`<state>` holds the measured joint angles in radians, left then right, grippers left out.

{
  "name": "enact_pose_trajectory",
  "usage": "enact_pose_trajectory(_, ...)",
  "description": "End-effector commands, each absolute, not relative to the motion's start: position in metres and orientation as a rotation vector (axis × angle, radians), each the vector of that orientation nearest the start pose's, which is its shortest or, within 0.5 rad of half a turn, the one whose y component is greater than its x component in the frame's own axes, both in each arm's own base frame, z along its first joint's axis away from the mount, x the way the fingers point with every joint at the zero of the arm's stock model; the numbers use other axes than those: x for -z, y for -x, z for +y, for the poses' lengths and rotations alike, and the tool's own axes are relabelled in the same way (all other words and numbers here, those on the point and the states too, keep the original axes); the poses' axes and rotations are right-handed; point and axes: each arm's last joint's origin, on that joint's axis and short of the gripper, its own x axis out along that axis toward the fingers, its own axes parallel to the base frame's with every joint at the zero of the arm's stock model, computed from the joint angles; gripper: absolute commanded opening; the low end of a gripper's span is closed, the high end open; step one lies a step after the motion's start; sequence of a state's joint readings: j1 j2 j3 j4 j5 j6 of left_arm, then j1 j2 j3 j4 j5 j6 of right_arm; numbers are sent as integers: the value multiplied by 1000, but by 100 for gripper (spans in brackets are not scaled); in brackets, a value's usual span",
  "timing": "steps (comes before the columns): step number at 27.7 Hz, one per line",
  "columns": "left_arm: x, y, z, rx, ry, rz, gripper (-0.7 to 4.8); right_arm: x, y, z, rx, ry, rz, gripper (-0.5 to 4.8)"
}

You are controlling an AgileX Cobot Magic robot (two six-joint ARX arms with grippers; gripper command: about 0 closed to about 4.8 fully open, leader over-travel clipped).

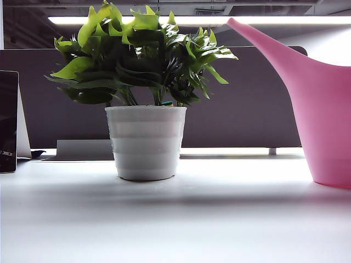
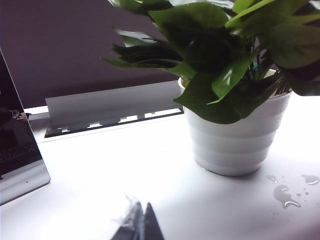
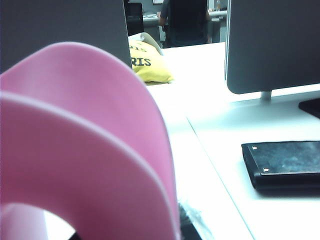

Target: Pick up the watering can from the table, water the potted plant, and put the can back.

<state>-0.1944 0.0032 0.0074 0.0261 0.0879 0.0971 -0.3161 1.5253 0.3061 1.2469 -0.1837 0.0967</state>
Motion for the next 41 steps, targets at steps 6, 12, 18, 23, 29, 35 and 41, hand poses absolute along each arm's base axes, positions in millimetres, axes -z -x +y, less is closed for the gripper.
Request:
enact_pose_trajectory(6, -170, -95, -21, 281, -94, -57, -5, -150, -234, -70, 106, -132, 81, 150)
enact_pose_trajectory(12, -170, -95, -21, 281, -94, -57, -5, -145, -234, -69, 101, -146, 133, 165)
enact_pose_trajectory(18, -170, -95, -21, 281, -94, -57, -5, -148, -234, -66, -3, -147, 119, 180)
enact_pose_trajectory(23, -170, -95, -21, 281, -94, -57, -5, -149, -234, -64, -8, -144, 115, 181)
enact_pose_trajectory(29, -170, -95, -21, 281, -94, -57, -5, -144, -234, -64, -2, -160, 166, 280)
enact_pose_trajectory(35, -170, -95, -21, 281, -94, -57, -5, -134, -229, -62, 3, -183, 238, 335)
enact_pose_trajectory(41, -170, -95, -18, 252, -95, -56, -5, -130, -217, -60, 55, -181, 251, 373)
